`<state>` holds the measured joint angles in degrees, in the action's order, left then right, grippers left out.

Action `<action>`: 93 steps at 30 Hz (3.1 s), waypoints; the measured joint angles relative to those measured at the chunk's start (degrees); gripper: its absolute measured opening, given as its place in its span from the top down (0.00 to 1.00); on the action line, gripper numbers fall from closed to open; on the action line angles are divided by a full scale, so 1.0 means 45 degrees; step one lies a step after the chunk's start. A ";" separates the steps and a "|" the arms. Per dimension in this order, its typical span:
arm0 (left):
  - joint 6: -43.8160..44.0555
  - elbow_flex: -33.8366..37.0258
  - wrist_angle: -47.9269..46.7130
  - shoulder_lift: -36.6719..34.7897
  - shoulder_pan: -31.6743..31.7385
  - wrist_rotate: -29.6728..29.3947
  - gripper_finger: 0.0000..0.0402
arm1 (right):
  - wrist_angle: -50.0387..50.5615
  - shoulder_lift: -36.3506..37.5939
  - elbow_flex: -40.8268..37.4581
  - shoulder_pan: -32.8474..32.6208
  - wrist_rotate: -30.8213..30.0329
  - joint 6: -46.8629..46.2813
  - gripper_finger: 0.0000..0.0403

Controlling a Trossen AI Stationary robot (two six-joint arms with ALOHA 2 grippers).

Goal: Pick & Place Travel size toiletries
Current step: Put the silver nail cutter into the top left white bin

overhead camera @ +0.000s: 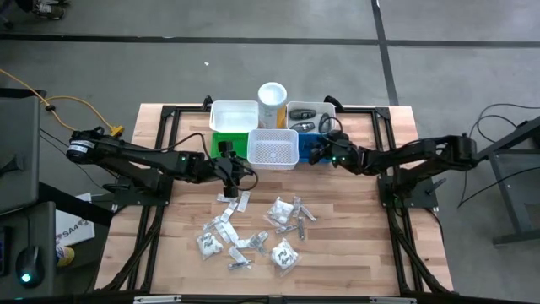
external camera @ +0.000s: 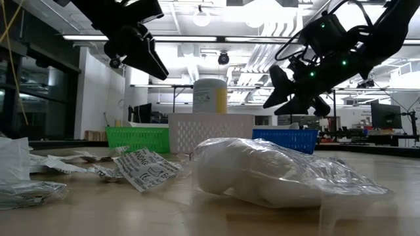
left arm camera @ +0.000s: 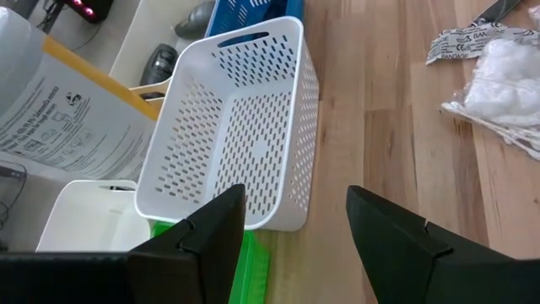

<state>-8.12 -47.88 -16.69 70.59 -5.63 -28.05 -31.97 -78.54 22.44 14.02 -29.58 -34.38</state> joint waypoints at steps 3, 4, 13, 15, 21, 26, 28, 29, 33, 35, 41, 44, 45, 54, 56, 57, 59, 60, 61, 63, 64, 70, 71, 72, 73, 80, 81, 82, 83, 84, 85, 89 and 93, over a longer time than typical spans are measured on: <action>-0.0005 0.0000 -0.0055 0.0000 0.0000 0.0000 0.49 | 0.0025 0.0005 0.0000 0.0000 0.0039 0.0041 0.47; -0.0005 0.0000 -0.0057 0.0005 0.0000 0.0000 0.49 | 0.0020 0.0019 0.0000 0.0000 0.0156 0.0140 0.47; 0.0126 0.0000 -0.0477 -0.0012 0.0000 -0.0005 0.49 | 0.0267 0.0843 0.0000 -0.0134 0.1731 0.0862 0.52; 0.0197 0.0000 -0.0627 -0.0093 0.0000 -0.0005 0.49 | 0.0557 0.1173 0.0000 -0.0320 0.1925 0.1080 0.53; 0.0441 -0.0029 -0.0766 -0.0377 0.0000 -0.0038 0.49 | 0.0689 0.2202 0.0000 -0.1409 0.1938 0.2146 0.56; 0.0529 0.0012 -0.0909 -0.0710 0.0000 -0.0036 0.49 | 0.0706 0.2720 0.0104 -0.2837 0.1791 0.3211 0.57; 0.0525 0.0330 -0.0606 -0.0999 0.0000 -0.0040 0.49 | 0.0682 0.2707 0.0319 -0.3561 0.1421 0.3764 0.57; 0.0524 0.0509 -0.0052 -0.1110 0.0000 -0.0039 0.49 | 0.0747 0.2702 0.0401 -0.3936 0.1160 0.4063 0.57; 0.0651 0.1571 0.0751 -0.1811 0.0000 -0.0013 0.49 | 0.1107 0.2595 0.0898 -0.5425 -0.0013 0.4889 0.57; 0.0844 0.2056 0.0953 -0.2401 0.0000 0.0015 0.49 | 0.1607 0.2574 0.0983 -0.6146 -0.0491 0.4812 0.57; 0.1106 0.3296 0.2106 -0.3945 -0.0005 0.0059 0.49 | 0.2250 0.2145 0.1204 -0.7939 -0.1005 0.3980 0.57; 0.1112 0.3824 0.2356 -0.4657 -0.0005 0.0183 0.49 | 0.2047 0.1645 0.1226 -0.8684 -0.1218 0.3886 0.57; 0.1119 0.3890 0.2529 -0.4803 -0.0005 0.0263 0.49 | 0.2005 0.1461 0.1228 -0.8858 -0.1220 0.3713 0.57; 0.1185 0.4480 0.2471 -0.5280 -0.0005 0.0432 0.49 | 0.3099 -0.0444 0.2820 -0.9540 -0.1090 0.2971 0.57; 0.1175 0.4551 0.2430 -0.5282 -0.0005 0.0432 0.49 | 0.4340 -0.0915 0.3701 -0.9540 -0.1025 0.2827 0.57; 0.1178 0.4571 0.2451 -0.5275 -0.0005 0.0446 0.49 | 0.5129 -0.1161 0.4175 -0.9534 -0.0994 0.2642 0.57; 0.1175 0.4642 0.2453 -0.5280 -0.0005 0.0448 0.49 | 0.6511 -0.1690 0.5099 -0.9520 -0.0799 0.2005 0.57; 0.1175 0.4672 0.2453 -0.5280 -0.0014 0.0461 0.49 | 0.7198 -0.1913 0.5508 -0.9510 -0.0650 0.1627 0.57; 0.1180 0.4716 0.2453 -0.5280 -0.0010 0.0491 0.49 | 0.7857 -0.2164 0.5860 -0.9510 -0.0476 0.1248 0.57; 0.1194 0.4787 0.2449 -0.5280 -0.0010 0.0506 0.49 | 0.8658 -0.2718 0.6488 -0.9505 -0.0079 0.0539 0.57; 0.1193 0.4830 0.2448 -0.5280 -0.0005 0.0579 0.49 | 0.8916 -0.3002 0.6686 -0.9510 0.0089 0.0261 0.57; 0.1103 0.4891 0.2478 -0.5280 -0.0005 0.0719 0.49 | 1.0001 -0.4406 0.7271 -0.9507 0.0923 -0.0893 0.57; 0.1103 0.4896 0.2497 -0.5280 -0.0005 0.0719 0.49 | 1.0171 -0.4535 0.7268 -0.9486 0.0912 -0.1279 0.57; 0.1103 0.4896 0.2528 -0.5280 -0.0005 0.0719 0.49 | 1.0420 -0.4600 0.7264 -0.9440 0.0891 -0.1715 0.57; 0.1106 0.4896 0.2558 -0.5280 -0.0005 0.0728 0.49 | 1.0619 -0.4643 0.7266 -0.9386 0.0797 -0.2187 0.57; 0.1103 0.4896 0.2550 -0.5212 -0.0005 0.0811 0.49 | 1.2320 -0.4673 0.7271 -0.9042 0.0289 -0.3781 0.57; 0.1103 0.4896 0.2550 -0.5212 -0.0005 0.0811 0.49 | 1.2552 -0.4673 0.7271 -0.9024 0.0312 -0.3786 0.57; 0.1103 0.4896 0.2541 -0.5212 -0.0005 0.0815 0.49 | 1.2708 -0.4673 0.7271 -0.9023 0.0322 -0.3786 0.57; 0.1103 0.4896 0.2544 -0.5212 -0.0005 0.0811 0.49 | 1.2748 -0.4677 0.7271 -0.9019 0.0319 -0.3786 0.57; 0.1103 0.4896 0.2545 -0.5212 -0.0005 0.0811 0.49 | 1.2704 -0.4725 0.7271 -0.9005 0.0292 -0.3777 0.57; 0.1103 0.4896 0.2542 -0.5212 -0.0005 0.0811 0.49 | 1.2660 -0.4786 0.7271 -0.9005 0.0259 -0.3772 0.57; 0.1103 0.4896 0.2540 -0.5212 -0.0005 0.0816 0.49 | 1.2644 -0.5103 0.7271 -0.9000 0.0248 -0.3767 0.57; 0.1088 0.4896 0.2540 -0.5212 -0.0005 0.0811 0.49 | 1.2707 -0.5773 0.7261 -0.9000 -0.0027 -0.3764 0.57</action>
<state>-3.22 -25.85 -5.26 47.13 -5.65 -24.40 25.21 -104.52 55.11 -26.48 -29.70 -51.32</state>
